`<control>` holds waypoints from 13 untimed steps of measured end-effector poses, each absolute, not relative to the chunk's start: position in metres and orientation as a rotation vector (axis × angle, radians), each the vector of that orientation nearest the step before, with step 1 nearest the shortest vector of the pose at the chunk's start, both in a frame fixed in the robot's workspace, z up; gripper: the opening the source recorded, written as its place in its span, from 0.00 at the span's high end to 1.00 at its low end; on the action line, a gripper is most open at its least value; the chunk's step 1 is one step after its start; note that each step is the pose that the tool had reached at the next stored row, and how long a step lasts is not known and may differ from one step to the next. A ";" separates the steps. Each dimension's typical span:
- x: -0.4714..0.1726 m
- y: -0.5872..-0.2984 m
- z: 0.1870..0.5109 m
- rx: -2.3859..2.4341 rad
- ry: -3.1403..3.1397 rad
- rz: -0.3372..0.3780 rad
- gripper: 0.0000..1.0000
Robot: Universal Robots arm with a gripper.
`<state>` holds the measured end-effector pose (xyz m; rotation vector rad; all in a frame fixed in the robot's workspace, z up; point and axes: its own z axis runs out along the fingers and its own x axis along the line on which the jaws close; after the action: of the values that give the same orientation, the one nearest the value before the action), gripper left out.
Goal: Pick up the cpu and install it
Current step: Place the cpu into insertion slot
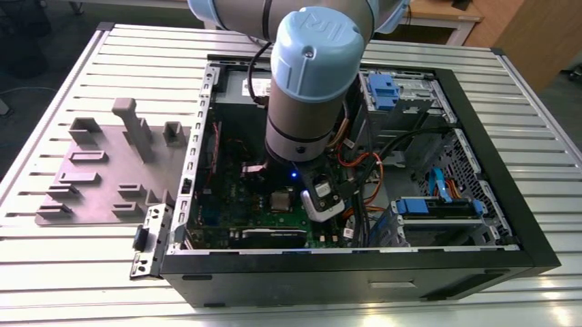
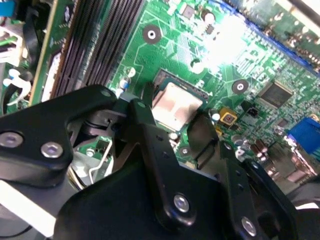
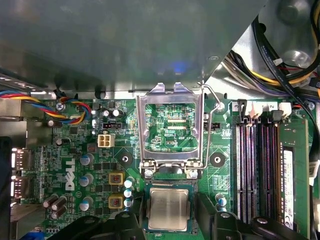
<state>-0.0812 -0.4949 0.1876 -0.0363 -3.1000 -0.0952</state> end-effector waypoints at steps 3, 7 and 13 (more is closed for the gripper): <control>-0.081 -0.495 0.188 -0.036 -3.100 -0.095 0.45; -0.080 -0.495 0.187 -0.036 -3.100 -0.095 0.45; -0.080 -0.495 0.187 -0.036 -3.100 -0.095 0.45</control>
<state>-0.0798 -0.4950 0.1868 -0.0356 -3.0998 -0.0950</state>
